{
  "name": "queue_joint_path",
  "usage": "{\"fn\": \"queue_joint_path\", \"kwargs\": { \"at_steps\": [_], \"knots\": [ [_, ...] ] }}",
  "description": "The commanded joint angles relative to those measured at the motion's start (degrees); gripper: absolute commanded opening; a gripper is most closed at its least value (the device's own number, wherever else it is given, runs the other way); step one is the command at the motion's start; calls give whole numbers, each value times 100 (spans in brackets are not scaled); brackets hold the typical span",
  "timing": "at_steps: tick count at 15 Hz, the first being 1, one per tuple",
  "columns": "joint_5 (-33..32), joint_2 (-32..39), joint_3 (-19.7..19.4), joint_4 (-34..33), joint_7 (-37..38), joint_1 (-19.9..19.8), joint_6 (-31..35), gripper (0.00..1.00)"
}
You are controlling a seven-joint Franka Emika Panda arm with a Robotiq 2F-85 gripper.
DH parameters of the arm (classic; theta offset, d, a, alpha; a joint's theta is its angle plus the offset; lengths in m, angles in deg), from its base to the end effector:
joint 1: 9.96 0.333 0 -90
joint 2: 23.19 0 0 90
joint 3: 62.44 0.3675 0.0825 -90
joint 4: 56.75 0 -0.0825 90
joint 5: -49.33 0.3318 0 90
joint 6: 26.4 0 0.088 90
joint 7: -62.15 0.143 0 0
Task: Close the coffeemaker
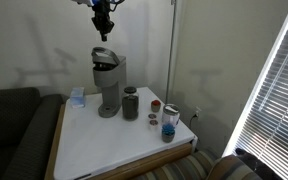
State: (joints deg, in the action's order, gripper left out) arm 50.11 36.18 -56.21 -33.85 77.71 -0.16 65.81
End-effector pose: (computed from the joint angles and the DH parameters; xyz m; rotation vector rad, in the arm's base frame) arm 0.7690 0.1678 0.4517 -2.9859 0.0785 -0.2162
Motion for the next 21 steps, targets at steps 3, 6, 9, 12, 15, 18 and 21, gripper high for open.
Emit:
{"fn": "queue_joint_path", "kwargs": {
  "at_steps": [3, 6, 9, 12, 15, 18, 21],
  "knots": [
    [-59, -91, -124, 243, 419, -39, -149, 0],
    [-35, -135, -155, 363, 686, -50, -487, 0],
    [0, -156, -174, 388, 951, -64, -977, 0],
    [120, 184, -298, -241, 1130, -24, -1438, 0],
    [39, -131, -162, 353, 1265, -80, -1305, 0],
    [66, -70, -152, 355, 1350, -81, -1427, 0],
    [101, 13, -135, 375, 1382, -94, -1493, 0]
  ]
}}
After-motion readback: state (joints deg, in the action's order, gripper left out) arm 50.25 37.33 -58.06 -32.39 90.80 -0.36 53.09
